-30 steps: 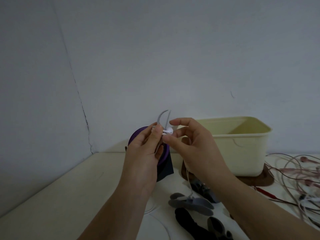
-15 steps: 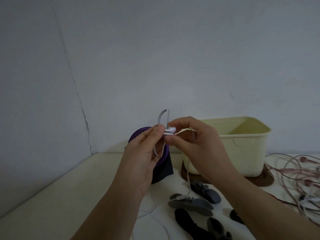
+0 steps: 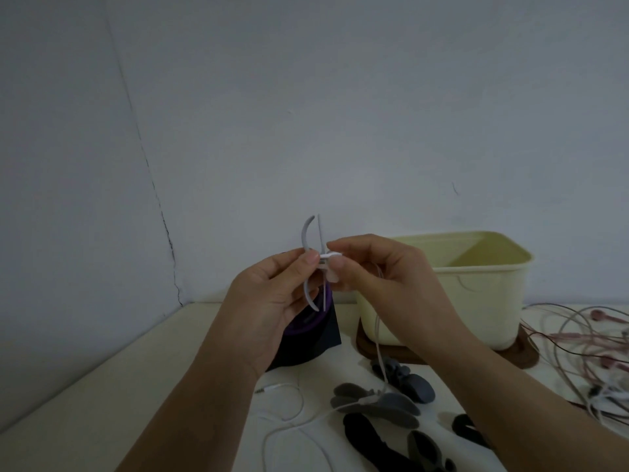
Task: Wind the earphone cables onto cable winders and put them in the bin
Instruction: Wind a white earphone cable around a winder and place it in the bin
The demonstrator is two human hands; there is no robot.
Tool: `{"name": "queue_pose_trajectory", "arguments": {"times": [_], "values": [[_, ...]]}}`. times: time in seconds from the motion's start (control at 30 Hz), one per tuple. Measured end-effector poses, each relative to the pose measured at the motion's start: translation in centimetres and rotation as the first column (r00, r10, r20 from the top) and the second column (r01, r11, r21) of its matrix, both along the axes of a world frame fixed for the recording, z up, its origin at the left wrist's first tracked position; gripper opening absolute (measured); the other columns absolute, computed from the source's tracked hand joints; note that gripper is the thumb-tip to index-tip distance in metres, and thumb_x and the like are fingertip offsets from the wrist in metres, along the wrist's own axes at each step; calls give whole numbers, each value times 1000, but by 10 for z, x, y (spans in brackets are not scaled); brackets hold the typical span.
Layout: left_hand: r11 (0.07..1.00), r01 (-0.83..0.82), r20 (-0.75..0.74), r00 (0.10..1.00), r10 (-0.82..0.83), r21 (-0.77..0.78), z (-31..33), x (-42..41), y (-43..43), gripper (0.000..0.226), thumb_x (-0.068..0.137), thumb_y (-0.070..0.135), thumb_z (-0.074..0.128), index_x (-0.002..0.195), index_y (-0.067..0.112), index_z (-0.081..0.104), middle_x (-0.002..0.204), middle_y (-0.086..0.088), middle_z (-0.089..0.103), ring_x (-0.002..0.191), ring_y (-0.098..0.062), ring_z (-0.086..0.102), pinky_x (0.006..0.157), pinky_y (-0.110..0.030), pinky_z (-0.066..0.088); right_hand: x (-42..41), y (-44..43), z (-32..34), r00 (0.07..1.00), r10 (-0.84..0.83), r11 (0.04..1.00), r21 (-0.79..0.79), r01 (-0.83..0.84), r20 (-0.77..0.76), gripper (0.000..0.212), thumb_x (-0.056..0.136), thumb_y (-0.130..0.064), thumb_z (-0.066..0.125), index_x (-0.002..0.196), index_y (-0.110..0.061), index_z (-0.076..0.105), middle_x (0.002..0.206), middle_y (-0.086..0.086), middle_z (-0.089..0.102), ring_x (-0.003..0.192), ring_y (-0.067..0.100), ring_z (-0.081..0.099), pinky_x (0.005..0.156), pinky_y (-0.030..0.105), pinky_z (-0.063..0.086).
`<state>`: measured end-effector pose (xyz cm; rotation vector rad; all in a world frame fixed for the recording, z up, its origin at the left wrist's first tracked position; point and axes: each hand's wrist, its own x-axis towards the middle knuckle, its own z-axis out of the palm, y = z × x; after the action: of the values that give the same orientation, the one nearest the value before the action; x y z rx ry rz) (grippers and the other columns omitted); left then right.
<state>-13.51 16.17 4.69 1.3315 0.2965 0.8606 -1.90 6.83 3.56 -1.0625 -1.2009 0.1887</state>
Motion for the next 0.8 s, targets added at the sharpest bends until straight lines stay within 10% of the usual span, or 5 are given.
{"name": "queue_pose_trajectory", "arguments": {"times": [0.8], "values": [[999,-47,23,999,48,-23,-6,6,-3,45,65,26,66,106,7,67,99,-9,75,93,-19,72,82,-29,58,-5,-5,7,999,-35,998,-47,34,-29,7,84,-3,67,82,-9,71,64,-5,71,58,3,67,57,10,49]]}}
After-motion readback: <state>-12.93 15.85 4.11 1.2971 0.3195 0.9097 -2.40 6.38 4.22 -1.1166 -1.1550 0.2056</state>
